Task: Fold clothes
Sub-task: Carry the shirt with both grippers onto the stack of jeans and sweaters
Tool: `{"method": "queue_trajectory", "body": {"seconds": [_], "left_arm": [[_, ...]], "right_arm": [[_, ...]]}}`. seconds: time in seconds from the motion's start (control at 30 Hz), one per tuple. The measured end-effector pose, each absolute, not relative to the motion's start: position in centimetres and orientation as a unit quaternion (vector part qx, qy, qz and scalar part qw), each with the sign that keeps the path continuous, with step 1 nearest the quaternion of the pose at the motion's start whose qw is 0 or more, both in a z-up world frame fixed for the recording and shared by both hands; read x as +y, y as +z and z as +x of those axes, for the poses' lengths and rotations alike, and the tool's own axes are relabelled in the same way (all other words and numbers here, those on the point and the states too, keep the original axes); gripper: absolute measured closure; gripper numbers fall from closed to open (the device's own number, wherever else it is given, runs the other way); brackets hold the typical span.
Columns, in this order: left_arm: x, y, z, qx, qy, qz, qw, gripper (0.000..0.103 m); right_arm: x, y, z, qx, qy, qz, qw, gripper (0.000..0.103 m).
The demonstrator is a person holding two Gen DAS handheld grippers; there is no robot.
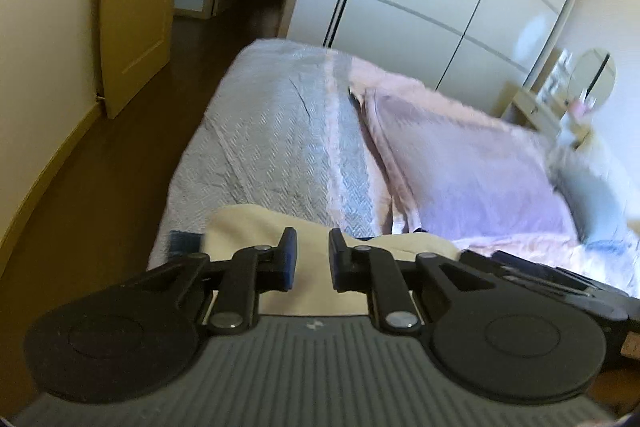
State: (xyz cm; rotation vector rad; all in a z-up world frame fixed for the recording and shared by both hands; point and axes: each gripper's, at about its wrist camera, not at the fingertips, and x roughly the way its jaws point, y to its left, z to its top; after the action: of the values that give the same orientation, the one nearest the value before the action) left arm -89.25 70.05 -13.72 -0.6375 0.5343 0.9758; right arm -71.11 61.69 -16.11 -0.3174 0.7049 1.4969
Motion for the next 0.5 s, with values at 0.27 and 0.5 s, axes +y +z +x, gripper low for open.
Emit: {"method": "queue_trajectory", "body": {"seconds": [0.27, 0.5], "left_arm": [[72.4, -21.4, -92.2, 0.225, 0.493, -0.350, 0.764, 0.096], [69.8, -20.0, -95.0, 0.189, 0.504, -0.333, 0.774, 0.101]], "right_arm": [[64.5, -21.3, -72.4, 0.328, 0.655, -0.199, 0.651, 0.058], [62.1, -20.0, -70.9, 0.337, 0.674, -0.139, 0.643, 0.058]]}}
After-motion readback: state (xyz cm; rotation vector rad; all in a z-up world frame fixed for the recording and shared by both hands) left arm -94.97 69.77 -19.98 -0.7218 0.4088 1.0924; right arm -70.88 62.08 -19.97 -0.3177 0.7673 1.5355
